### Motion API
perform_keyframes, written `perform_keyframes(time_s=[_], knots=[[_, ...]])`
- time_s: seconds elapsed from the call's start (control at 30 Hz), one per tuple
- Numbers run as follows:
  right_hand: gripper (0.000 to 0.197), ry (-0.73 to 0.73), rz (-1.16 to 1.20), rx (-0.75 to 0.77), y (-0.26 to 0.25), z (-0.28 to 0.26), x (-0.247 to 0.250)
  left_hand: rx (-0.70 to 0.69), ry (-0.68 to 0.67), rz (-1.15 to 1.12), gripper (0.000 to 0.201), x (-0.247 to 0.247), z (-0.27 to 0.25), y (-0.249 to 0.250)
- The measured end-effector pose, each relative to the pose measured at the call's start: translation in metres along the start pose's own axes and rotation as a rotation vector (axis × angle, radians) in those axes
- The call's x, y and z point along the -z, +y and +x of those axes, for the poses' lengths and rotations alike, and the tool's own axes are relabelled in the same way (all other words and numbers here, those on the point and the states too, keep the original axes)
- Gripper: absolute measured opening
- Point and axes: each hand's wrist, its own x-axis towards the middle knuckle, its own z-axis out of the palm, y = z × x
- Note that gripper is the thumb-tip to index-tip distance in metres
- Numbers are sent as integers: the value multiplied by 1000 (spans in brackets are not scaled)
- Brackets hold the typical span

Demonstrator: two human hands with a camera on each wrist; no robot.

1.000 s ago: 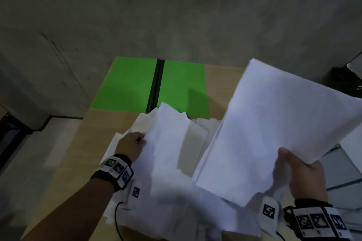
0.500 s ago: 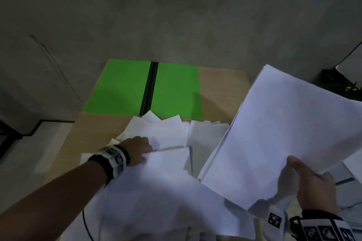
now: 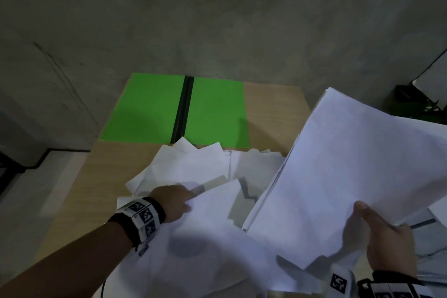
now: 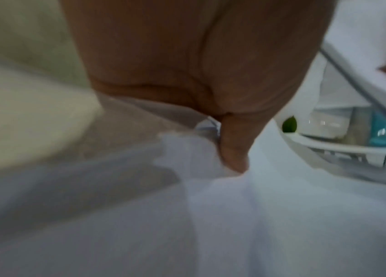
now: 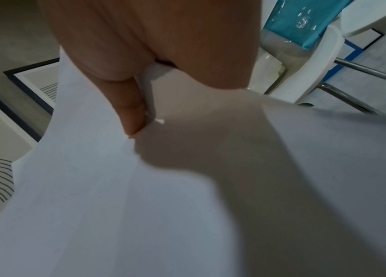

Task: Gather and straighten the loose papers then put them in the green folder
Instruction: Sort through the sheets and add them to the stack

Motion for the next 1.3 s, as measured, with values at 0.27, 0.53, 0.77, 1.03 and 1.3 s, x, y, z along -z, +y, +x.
perform_keyframes(time_s=[0.27, 0.53, 0.77, 1.03, 1.3], knots=[[28, 53, -2, -14, 5, 1, 13, -3, 107, -274, 17, 56, -24, -21], [31, 114, 145, -68, 15, 2, 25, 21, 309, -717, 34, 61, -1, 5], [21, 19, 66, -42, 1, -9, 21, 222, 96, -620, 36, -17, 58, 86], [23, 5, 61, 37, 3, -25, 17, 365, 144, -366, 57, -46, 73, 107], [14, -9, 56, 44, 12, -17, 13, 242, 188, -577, 25, -43, 47, 94]])
